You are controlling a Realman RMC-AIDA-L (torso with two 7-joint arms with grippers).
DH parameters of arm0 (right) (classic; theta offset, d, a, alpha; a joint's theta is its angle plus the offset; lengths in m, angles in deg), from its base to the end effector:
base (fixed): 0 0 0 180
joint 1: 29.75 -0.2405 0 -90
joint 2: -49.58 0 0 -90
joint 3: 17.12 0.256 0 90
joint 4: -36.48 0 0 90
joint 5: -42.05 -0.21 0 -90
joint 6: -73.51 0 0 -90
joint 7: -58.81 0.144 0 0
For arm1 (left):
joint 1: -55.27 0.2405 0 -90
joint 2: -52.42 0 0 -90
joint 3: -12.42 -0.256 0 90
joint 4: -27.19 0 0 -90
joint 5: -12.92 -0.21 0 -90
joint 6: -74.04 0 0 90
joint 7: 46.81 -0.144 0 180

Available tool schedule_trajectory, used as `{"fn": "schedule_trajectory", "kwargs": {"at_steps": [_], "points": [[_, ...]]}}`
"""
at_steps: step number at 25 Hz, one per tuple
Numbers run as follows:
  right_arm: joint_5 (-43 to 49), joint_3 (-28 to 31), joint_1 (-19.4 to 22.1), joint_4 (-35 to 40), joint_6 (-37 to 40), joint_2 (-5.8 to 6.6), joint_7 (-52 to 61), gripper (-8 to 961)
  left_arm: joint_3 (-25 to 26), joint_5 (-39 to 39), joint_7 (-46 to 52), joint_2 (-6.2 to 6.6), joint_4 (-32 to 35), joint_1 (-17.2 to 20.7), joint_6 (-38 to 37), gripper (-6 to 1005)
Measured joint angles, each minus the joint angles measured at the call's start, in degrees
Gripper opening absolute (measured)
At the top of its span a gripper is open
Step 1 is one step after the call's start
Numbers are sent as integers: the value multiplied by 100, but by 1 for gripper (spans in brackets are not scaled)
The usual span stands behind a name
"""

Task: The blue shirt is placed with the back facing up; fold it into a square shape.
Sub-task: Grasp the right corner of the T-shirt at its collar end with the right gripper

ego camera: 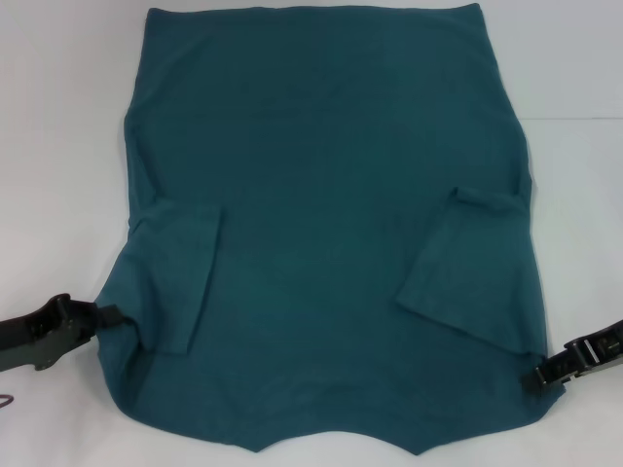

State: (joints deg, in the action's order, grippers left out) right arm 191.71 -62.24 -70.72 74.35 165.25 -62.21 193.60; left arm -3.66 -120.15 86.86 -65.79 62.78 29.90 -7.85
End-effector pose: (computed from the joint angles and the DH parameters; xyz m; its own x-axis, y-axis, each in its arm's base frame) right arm 0.2912 0.3472 0.0275 0.3557 -0.9312 0.0799 -0.9113 -0.3646 -0.1913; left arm -0.3589 0.2978 0.0252 -0.2001 0.8147 0.5442 0.9730 0.1000 0.2081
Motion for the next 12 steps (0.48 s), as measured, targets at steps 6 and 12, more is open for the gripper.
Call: {"fn": "schedule_trajectory", "kwargs": {"at_steps": [6,12], "points": [[-3,45,25,47,12,15,4,568,0,0,0,0,1,-3,-2,-2],[1,19,23,50,4,20,24,303,0,4,0,0,1,-4,-3,-2]]}}
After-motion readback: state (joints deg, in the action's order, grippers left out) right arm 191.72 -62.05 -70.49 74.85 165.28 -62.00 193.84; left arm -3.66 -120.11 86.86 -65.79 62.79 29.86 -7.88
